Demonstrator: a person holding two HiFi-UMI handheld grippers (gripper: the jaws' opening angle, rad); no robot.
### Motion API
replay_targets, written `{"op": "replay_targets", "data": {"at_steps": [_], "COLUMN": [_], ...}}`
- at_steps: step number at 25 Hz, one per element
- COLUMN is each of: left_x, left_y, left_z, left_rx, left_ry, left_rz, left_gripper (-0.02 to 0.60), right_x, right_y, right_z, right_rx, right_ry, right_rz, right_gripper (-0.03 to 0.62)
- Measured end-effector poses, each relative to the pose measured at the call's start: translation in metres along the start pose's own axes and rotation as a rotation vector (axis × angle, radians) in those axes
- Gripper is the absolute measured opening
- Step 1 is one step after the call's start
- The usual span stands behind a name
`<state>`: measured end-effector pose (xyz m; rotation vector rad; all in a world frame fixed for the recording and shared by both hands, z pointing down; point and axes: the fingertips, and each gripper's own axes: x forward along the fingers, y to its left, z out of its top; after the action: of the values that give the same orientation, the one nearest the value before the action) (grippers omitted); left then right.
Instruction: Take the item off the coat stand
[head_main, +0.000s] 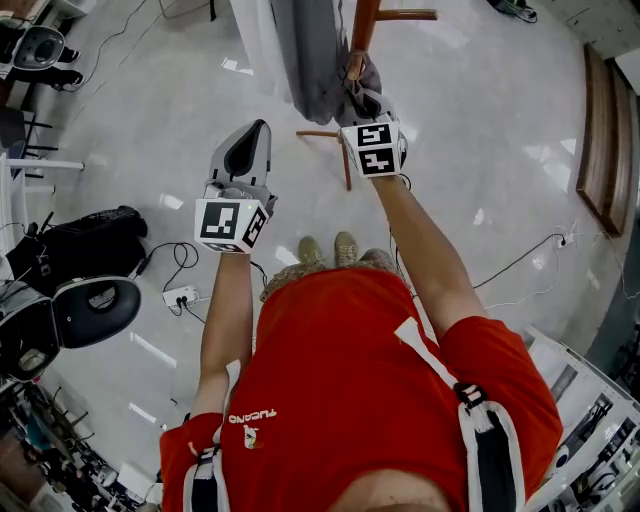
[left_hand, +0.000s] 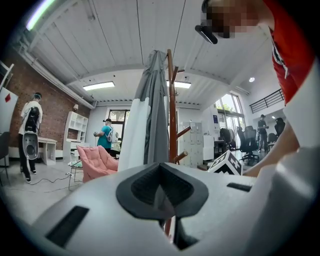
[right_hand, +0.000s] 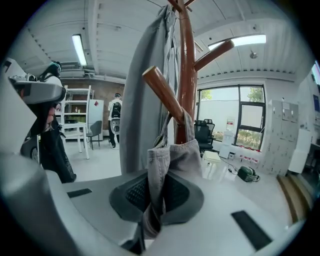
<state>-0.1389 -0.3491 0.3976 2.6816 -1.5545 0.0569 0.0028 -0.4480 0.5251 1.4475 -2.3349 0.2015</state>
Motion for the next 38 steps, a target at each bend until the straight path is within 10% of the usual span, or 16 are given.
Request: {"op": "replay_targets", "data": {"at_steps": [24,38], "left_x": [-0.024,-0.041], "left_y": [-0.044,-0.067], "left_z": [0.03,0.055], "left_rx": [-0.02,-0.008], "left_ry": [-0.08,-0.103], "left_rz": [-0.129,-0.183], "left_gripper": [0.009,0.009], "right_x": [-0.164,-0.235], "right_y": [0.048,0.04], "right_z": [0.079,0.049], "right_rx": [-0.098,-0.045], "right_ry": [-0.248,-0.307], "right_rz": [0.166,0.322], "right_gripper": [0.029,0.028]}}
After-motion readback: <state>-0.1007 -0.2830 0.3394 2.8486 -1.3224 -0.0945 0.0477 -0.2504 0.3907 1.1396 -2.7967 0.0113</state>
